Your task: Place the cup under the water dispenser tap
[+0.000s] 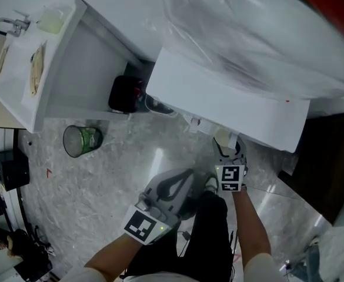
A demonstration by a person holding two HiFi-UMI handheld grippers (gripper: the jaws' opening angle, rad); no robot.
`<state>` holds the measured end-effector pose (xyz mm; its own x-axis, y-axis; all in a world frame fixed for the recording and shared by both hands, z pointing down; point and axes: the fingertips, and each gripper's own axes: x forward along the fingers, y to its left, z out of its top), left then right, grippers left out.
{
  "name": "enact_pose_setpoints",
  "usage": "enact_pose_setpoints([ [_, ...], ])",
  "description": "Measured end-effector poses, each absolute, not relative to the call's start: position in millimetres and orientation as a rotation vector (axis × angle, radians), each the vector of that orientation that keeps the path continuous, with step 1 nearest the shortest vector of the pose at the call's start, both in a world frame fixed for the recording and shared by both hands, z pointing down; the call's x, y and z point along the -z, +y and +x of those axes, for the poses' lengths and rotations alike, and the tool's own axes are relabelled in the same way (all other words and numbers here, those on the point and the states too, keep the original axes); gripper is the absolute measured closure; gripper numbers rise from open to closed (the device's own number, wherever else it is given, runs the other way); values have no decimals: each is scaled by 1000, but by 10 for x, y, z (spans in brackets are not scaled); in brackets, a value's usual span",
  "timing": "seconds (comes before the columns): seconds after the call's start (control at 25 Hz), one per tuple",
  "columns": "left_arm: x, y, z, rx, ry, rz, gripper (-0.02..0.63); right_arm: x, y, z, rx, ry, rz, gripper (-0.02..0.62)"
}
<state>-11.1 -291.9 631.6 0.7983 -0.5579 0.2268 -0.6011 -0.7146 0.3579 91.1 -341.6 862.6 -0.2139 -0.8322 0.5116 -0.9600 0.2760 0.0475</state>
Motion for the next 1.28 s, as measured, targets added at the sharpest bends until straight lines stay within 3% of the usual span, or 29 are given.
enact_pose_setpoints([
  [1.04,-6409,-2886,-100,-169,-841,2549,603,-9030,-3558,996,-415,-1979,1651,339],
  [1.28,-6304,-2865,-144,-176,-840,2548,603,-8947,-3505,972,-453,-1985,1610,304],
])
